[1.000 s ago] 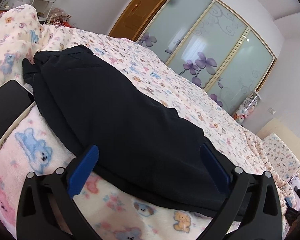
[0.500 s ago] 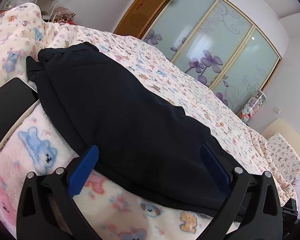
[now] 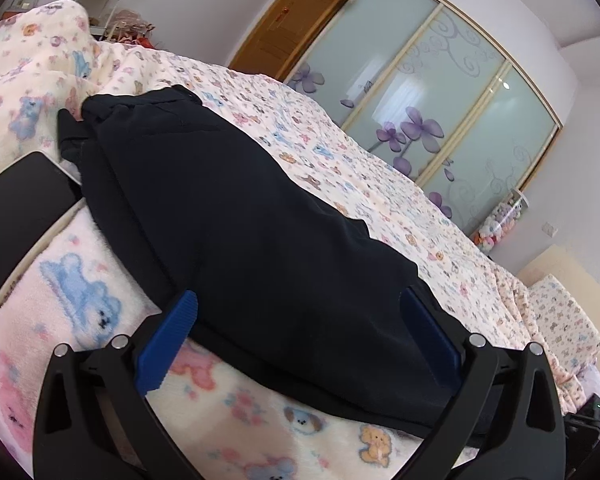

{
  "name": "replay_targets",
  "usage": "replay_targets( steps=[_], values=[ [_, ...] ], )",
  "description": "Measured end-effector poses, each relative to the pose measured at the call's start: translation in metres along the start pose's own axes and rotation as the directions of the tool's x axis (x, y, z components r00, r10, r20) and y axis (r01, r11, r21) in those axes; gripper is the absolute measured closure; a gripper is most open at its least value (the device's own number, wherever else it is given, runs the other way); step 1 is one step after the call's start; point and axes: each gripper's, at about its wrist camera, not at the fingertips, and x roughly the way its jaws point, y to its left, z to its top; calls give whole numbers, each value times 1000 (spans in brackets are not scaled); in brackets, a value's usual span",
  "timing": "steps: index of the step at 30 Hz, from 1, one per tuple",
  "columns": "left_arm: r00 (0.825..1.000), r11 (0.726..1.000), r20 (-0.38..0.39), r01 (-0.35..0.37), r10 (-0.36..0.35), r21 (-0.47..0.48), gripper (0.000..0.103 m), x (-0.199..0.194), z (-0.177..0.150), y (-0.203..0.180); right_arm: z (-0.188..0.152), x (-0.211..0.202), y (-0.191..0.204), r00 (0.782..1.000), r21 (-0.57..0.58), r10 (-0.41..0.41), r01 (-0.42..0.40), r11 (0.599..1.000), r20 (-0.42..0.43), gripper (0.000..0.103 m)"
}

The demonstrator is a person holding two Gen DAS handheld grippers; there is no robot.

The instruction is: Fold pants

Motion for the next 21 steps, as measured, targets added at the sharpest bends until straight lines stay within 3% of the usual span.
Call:
replay_targets(
  steps=[4,6,9,10,12,14,16,18,21],
  values=[
    [1000,998,3,-22,23,-59,2,-1,5,12,-4,20,-31,985,14,-142,144,989,-99,99],
    [1000,998,20,-16,17,-68,2,-5,5,13,-3,25,-34,980,-11,-161,161,987,-117,99],
    [996,998,92,0,5,-60,2,-19,7,11,2,25,-20,968,-67,-195,186,980,-159,87],
    [992,999,123,8,-2,-51,2,-25,7,10,1,26,-12,964,-88,-195,181,980,-181,78],
    [985,999,170,27,-22,-25,2,-34,8,6,1,22,-2,957,-127,-181,155,980,-225,67],
    [976,997,203,70,-73,21,2,-39,12,-3,1,13,10,956,-177,-125,79,981,-265,67],
    [967,990,219,115,-130,77,2,-40,18,-15,8,-1,19,969,-214,-73,21,977,-237,67],
    [957,978,215,172,-194,115,2,-35,27,-27,13,-17,18,985,-232,-56,16,973,-163,67],
    [968,975,150,186,-203,122,2,-15,32,-35,27,-33,12,997,-245,-74,70,967,-5,66]
  ],
)
